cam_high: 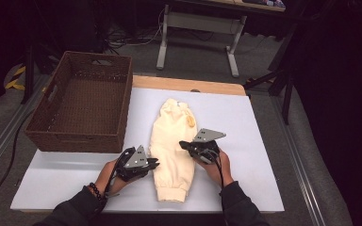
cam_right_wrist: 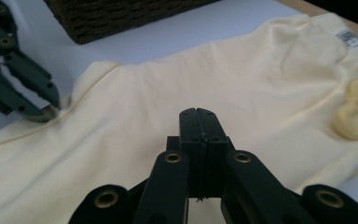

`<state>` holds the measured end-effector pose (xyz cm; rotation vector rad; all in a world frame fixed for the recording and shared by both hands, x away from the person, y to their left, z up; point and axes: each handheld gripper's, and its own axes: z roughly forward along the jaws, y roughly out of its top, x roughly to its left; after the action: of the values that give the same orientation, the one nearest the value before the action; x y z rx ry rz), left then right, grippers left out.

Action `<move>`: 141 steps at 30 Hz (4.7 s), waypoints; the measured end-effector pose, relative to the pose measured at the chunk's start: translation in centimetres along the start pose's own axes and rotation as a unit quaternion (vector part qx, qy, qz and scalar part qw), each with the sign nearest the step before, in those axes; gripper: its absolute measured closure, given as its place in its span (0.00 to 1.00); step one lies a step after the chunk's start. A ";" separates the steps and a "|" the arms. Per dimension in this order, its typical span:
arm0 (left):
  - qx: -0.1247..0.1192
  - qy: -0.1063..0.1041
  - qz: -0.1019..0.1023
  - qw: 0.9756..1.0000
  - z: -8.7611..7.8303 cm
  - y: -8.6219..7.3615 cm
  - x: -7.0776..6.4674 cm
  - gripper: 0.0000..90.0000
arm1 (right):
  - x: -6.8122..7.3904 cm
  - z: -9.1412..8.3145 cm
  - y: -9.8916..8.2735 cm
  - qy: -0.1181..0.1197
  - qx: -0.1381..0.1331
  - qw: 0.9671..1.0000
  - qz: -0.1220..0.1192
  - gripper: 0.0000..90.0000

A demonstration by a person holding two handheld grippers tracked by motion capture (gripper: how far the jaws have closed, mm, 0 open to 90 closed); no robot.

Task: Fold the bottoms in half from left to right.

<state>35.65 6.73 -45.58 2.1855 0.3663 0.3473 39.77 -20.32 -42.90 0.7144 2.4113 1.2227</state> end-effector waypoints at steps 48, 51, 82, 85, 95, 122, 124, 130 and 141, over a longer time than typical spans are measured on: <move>0.023 -0.030 -0.040 0.998 1.1 0.5 0.7 0.83 | 1.1 -0.2 -3.0 0.004 0.054 0.998 -0.013 1.00; 0.029 -0.033 -0.037 0.998 0.7 0.3 0.8 0.84 | 0.9 -0.6 -3.3 0.001 0.058 0.998 -0.007 1.00; 0.009 -0.014 -0.033 0.999 -0.1 -0.5 1.1 0.30 | 0.8 -2.1 -4.1 0.005 0.034 0.999 0.012 0.51; 0.002 -0.022 -0.002 1.000 -0.7 -0.2 0.9 0.27 | 0.9 -2.3 -3.9 -0.005 0.024 1.000 0.014 0.42; -0.044 -0.005 -0.017 0.999 -2.8 -0.1 1.3 0.10 | 1.7 -4.3 -2.8 -0.039 -0.035 0.998 0.022 0.15; -0.095 0.064 -0.010 0.993 -8.0 -2.8 1.0 0.07 | 2.9 -8.7 -3.9 -0.111 -0.093 0.989 0.021 0.07; -0.102 0.068 -0.013 0.992 -8.4 -3.1 1.0 0.07 | 2.8 -9.0 -4.2 -0.119 -0.096 0.988 0.025 0.07; -0.106 0.083 -0.029 0.990 -9.1 -4.4 1.0 0.07 | 2.7 -9.8 -5.0 -0.128 -0.105 0.986 0.025 0.07; -0.112 0.095 -0.061 0.987 -10.5 -6.4 0.4 0.07 | 2.3 -10.5 -6.4 -0.150 -0.102 0.983 0.027 0.08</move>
<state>31.20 18.13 -44.60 1.9064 0.5390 0.5058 30.79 -29.04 -42.28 0.8387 2.0029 1.2594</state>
